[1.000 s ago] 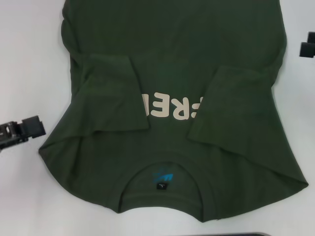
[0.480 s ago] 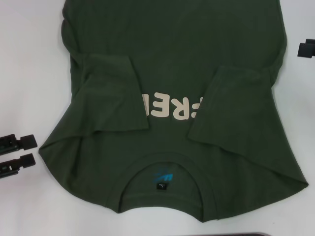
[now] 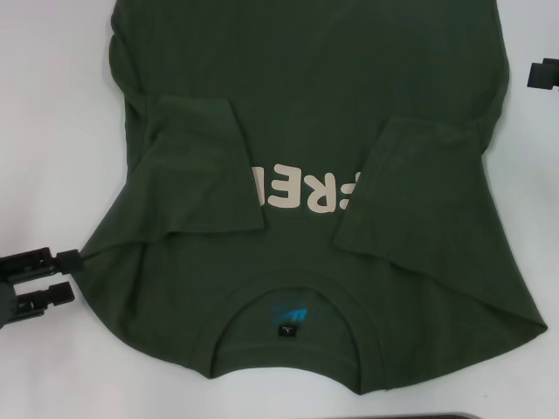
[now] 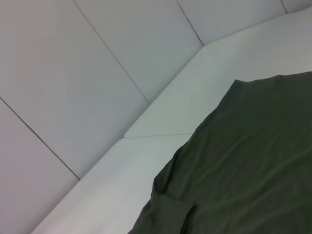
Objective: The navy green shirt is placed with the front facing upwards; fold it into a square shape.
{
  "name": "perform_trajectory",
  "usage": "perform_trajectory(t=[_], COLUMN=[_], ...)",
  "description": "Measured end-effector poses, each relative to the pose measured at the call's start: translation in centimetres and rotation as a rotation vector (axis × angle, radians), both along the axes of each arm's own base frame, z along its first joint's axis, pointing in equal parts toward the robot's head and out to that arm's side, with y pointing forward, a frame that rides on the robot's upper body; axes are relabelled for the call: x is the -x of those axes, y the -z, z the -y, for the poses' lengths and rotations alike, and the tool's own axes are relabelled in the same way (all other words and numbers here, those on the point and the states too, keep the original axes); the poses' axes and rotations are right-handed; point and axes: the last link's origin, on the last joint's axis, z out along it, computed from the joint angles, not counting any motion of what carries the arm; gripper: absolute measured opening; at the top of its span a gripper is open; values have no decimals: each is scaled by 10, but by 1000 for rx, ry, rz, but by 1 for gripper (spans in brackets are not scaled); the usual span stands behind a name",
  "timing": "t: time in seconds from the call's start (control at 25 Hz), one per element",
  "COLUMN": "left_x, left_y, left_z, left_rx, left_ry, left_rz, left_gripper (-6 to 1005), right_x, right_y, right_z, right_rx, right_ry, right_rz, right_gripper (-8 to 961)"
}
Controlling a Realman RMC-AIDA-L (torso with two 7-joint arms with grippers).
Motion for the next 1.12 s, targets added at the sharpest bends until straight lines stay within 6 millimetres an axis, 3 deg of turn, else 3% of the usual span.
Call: perform_trajectory(t=[1.12], left_x=[10], left_y=[20], left_z=[-6], left_rx=[14], left_ry=[-57], left_rz=[-79], left_gripper=[690], right_x=[-6], right_y=[-1], right_z=[-5], right_rx=[-14], right_ry=[44], right_rz=[-36], right_gripper=[717])
